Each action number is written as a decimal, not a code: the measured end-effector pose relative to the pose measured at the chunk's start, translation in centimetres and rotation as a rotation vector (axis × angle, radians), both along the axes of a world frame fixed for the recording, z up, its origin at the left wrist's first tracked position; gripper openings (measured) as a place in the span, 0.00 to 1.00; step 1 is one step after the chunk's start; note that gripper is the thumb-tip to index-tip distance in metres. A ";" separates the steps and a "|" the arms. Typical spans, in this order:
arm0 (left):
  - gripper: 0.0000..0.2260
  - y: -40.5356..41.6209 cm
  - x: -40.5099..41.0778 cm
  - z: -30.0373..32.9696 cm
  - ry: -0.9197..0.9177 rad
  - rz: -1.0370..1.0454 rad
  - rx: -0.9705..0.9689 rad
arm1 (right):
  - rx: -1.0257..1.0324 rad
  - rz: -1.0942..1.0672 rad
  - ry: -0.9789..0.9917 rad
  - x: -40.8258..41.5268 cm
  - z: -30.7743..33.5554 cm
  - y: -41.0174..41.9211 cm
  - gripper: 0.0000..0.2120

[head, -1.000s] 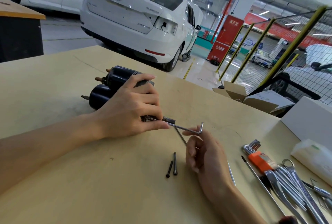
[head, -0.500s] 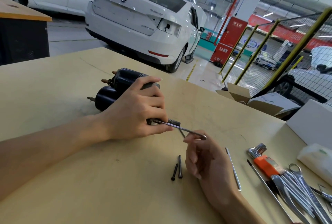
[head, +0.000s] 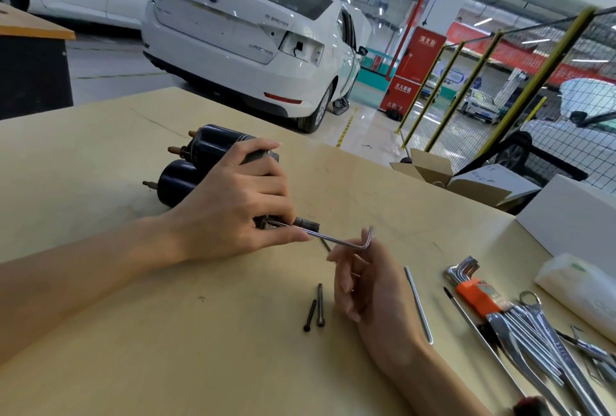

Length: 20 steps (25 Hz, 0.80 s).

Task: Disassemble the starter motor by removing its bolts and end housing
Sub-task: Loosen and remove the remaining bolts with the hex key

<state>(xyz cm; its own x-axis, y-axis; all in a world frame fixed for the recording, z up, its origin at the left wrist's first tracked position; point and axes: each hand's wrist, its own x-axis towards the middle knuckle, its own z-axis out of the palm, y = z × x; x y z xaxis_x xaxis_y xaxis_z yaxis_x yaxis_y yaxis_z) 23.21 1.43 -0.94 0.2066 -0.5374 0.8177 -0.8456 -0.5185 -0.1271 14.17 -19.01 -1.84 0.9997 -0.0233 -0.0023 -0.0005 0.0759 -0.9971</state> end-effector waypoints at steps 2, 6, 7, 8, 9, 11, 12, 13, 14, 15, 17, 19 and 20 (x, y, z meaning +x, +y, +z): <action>0.14 0.0 0.0 0.0 0.002 0.000 0.004 | 0.031 0.027 0.005 -0.1 0.2 0.1 0.24; 0.15 0.0 0.1 0.0 0.006 -0.004 0.009 | 0.059 0.054 -0.039 -0.4 0.2 0.1 0.22; 0.14 0.0 0.1 0.0 0.009 -0.008 0.005 | 0.069 0.065 -0.052 -0.4 0.2 0.0 0.21; 0.14 0.0 0.1 0.0 0.008 -0.012 0.004 | 0.074 0.074 -0.062 -0.4 0.3 0.0 0.19; 0.13 -0.1 0.1 0.0 0.007 -0.013 0.006 | 0.072 0.079 -0.067 -0.4 0.3 0.0 0.17; 0.12 0.0 0.2 0.0 0.012 -0.013 0.014 | 0.058 0.086 -0.078 -0.5 0.2 0.0 0.13; 0.11 0.1 0.2 -0.1 0.014 -0.016 0.014 | 0.053 0.086 -0.085 -0.5 0.1 0.0 0.12; 0.11 0.1 0.2 -0.2 0.011 -0.019 0.012 | 0.048 0.085 -0.090 -0.5 0.1 -0.1 0.10; 0.11 0.0 0.2 -0.2 0.006 -0.022 0.011 | 0.041 0.082 -0.092 -0.5 0.2 -0.1 0.09; 0.11 0.0 0.3 -0.2 0.005 -0.023 0.012 | 0.028 0.078 -0.093 -0.6 0.2 -0.1 0.08; 0.12 0.0 0.3 -0.1 0.015 -0.025 0.009 | -0.005 0.071 -0.092 -0.7 0.3 0.0 0.07; 0.12 0.0 0.3 -0.1 0.013 -0.027 0.001 | -0.026 0.069 -0.086 -0.7 0.3 0.0 0.07; 0.13 0.0 0.3 -0.2 0.003 -0.028 -0.001 | -0.033 0.066 -0.082 -0.7 0.4 -0.1 0.06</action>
